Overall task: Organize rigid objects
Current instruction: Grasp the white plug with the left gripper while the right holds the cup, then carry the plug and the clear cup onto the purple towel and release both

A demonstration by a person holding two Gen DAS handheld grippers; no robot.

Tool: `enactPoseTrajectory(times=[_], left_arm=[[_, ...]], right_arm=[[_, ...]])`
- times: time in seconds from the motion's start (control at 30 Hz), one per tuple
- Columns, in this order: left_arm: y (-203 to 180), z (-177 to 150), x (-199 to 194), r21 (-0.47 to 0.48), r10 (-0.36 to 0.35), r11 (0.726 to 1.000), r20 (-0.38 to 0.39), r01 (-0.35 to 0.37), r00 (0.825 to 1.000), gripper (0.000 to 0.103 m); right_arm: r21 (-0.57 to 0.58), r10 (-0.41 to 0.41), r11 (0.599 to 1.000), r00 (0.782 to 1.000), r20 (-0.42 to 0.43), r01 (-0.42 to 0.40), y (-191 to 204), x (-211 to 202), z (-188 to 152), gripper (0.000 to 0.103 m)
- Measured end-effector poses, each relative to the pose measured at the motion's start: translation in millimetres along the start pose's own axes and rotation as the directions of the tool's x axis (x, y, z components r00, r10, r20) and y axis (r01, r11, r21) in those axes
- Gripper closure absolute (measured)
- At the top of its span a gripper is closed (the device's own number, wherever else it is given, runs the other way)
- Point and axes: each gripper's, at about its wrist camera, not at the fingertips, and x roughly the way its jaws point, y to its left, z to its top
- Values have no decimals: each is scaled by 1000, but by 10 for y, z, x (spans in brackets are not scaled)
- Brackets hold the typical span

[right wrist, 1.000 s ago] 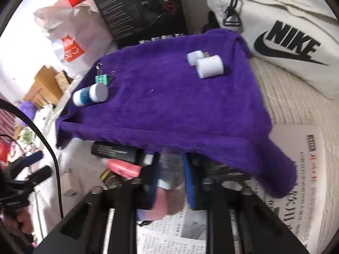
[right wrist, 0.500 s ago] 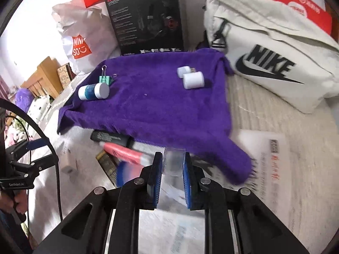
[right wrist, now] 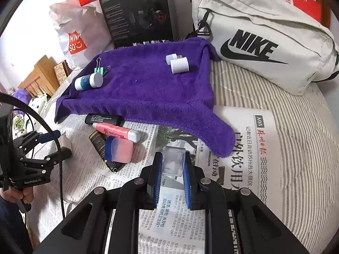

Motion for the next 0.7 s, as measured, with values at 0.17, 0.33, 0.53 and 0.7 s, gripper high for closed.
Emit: enactPoseTrajectory(times=[0.17,0.33,0.53,0.7], left_arm=[[18,16,-29,-8,-39,999,7,39,999,59],[49,12,-29,-41,-50,998,15,51,999,59],[54,54,-22,-56,-43,998,-10,42,999,59],[114,100,-88,-94,-54,994,3,54,999,60]], right_arm=[[-3,5,1000,1000,-4,-6,9,15,-1,85],[-1,13,1000,1000,-4,-13,1,23,-6,85],[0,18,1000,1000,-3,-18,-19,17,-2,85],[-10,21,1000,1000,15,-21,-33,-54,64,85]])
